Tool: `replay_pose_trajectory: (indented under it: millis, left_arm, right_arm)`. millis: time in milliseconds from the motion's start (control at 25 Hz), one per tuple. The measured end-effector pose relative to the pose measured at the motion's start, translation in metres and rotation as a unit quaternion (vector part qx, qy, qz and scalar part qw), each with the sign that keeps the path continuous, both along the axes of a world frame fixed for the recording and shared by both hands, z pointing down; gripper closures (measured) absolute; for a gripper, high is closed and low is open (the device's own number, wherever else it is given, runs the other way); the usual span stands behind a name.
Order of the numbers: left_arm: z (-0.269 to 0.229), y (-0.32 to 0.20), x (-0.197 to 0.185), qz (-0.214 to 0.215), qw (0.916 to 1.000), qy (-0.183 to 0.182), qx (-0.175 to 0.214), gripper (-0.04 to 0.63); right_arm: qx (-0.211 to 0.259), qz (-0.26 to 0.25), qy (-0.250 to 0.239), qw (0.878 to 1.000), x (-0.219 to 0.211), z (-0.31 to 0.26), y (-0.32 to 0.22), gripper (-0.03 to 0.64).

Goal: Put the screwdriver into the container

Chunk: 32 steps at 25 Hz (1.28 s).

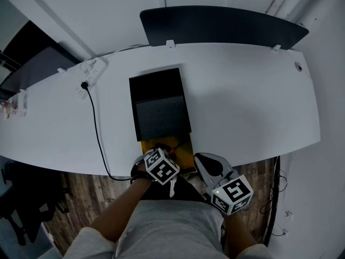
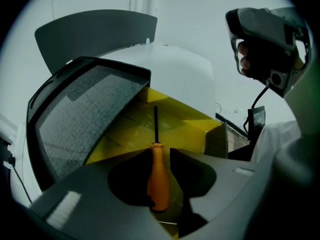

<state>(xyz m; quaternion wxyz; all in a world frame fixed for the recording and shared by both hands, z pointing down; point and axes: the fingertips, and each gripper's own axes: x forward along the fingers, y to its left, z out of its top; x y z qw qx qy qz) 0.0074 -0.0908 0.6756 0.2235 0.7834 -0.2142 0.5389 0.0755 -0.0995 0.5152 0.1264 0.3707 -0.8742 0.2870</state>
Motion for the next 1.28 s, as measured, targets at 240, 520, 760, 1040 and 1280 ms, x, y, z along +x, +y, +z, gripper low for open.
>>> replay_pose_trajectory:
  millis: [240, 520, 760, 1040, 1280]
  left_arm:
    - [-0.005, -0.003, -0.004, -0.008, 0.9999, 0.003, 0.008, 0.471]
    - [-0.016, -0.006, -0.006, -0.016, 0.9995, 0.024, 0.011, 0.472]
    - [-0.028, -0.005, -0.010, -0.023, 0.9988, 0.039, 0.018, 0.472]
    - [-0.047, -0.007, -0.020, -0.040, 0.9966, 0.064, 0.033, 0.476]
    - [-0.079, -0.009, -0.027, -0.046, 0.9897, 0.113, 0.075, 0.489]
  right_arm:
    - [0.003, 0.001, -0.001, 1.000, 0.000, -0.003, 0.001, 0.603]
    - [0.007, 0.001, 0.002, 1.000, -0.004, -0.007, 0.001, 0.603]
    - [0.012, 0.001, 0.006, 1.000, -0.009, -0.010, 0.003, 0.603]
    - [0.019, 0.000, 0.016, 1.000, -0.014, -0.016, 0.006, 0.603]
    - [0.032, 0.010, 0.023, 0.999, -0.016, -0.027, 0.008, 0.603]
